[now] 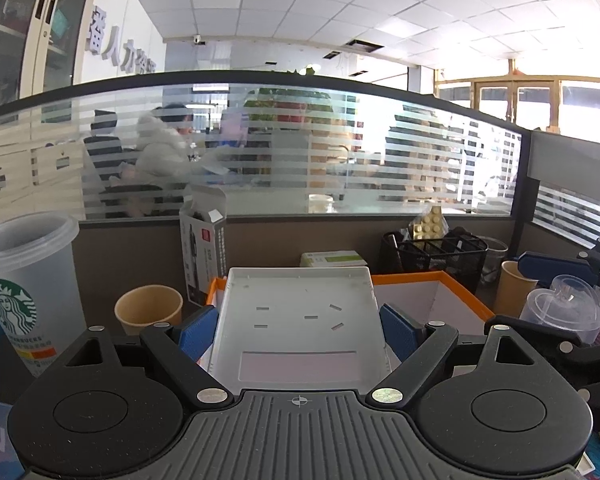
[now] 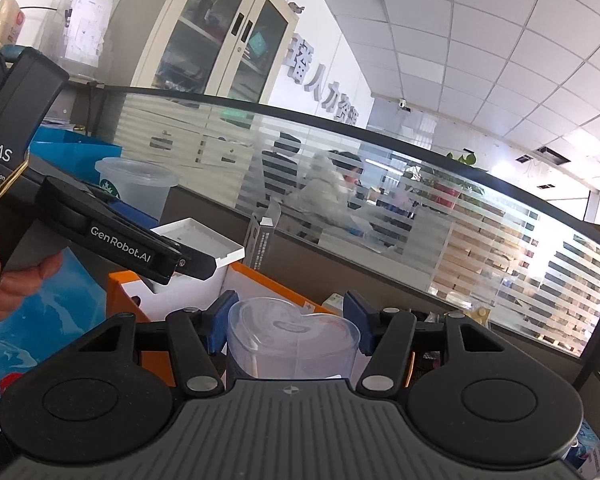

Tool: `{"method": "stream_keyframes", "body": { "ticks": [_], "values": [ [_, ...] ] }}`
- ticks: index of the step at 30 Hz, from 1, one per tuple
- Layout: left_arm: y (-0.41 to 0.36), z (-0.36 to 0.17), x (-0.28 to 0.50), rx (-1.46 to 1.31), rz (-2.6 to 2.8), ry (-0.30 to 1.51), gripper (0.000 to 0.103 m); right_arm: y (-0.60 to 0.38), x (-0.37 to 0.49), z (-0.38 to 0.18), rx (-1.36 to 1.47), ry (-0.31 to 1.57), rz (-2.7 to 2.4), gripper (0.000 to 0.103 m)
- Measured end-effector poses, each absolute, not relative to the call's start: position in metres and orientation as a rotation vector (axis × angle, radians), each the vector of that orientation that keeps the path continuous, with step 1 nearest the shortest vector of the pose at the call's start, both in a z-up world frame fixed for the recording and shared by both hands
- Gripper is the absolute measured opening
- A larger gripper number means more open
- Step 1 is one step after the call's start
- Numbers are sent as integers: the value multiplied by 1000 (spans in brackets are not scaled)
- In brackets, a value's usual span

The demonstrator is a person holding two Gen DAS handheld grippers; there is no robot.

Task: Organize rigid objects
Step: 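Carry faceplate in left tool while right tool carries container toward orange box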

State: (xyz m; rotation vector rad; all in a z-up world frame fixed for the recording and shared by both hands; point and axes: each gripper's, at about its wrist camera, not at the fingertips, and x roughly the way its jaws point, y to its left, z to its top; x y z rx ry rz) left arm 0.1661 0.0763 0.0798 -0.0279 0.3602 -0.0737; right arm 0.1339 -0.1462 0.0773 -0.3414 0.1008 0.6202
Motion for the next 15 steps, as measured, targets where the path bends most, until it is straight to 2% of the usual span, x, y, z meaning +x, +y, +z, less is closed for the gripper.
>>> {"method": "stream_keyframes", "body": {
  "ticks": [15],
  "values": [
    [73, 84, 187, -1, -54, 385, 88, -139, 172, 93, -306, 133, 592, 55]
  ]
}}
